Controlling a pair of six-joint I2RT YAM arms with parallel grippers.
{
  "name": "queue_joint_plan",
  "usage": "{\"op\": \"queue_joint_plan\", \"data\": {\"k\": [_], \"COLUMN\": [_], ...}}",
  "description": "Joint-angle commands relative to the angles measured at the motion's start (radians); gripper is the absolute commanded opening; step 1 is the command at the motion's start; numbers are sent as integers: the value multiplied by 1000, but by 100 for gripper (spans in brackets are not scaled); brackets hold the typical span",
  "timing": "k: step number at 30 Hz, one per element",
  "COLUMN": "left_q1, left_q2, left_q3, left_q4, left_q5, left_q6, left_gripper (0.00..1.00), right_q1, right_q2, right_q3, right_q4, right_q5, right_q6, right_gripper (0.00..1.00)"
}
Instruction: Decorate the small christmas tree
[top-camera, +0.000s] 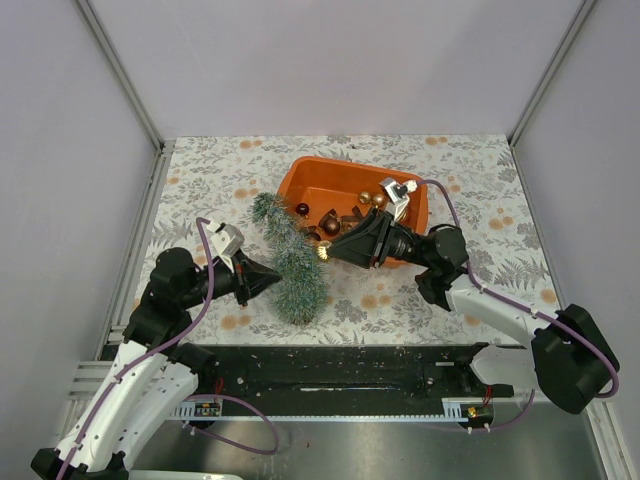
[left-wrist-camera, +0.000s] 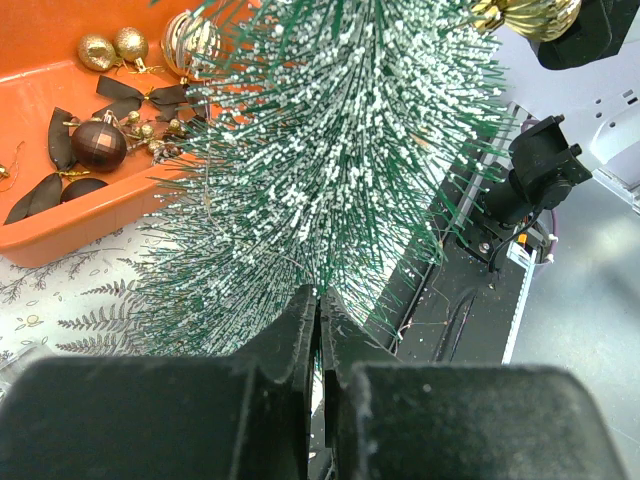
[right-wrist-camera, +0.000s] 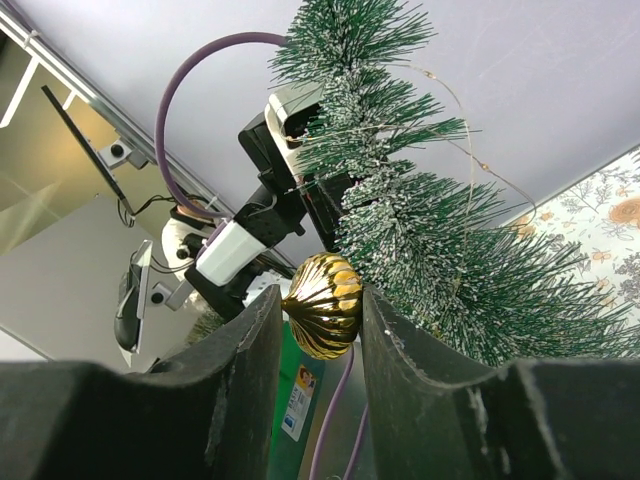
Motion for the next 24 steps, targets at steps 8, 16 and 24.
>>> {"op": "queue_joint_plan", "data": {"k": [8, 16, 24], "left_q1": [14, 15, 17], "left_q2": [-52, -55, -62], "left_q3": [5, 3, 5], "left_q4": [30, 27, 13], "left_q5": [-3, 0, -1], "left_q6": [-16, -14, -7], "left_gripper": [5, 5, 5], "right_q1": [34, 32, 32], "right_q2": [5, 25, 42], "right_q3": [13, 63, 108], "right_q4": [42, 17, 5], "right_q5": [25, 14, -3], "right_q6": [-17, -51, -70], "right_gripper": [4, 4, 4]}}
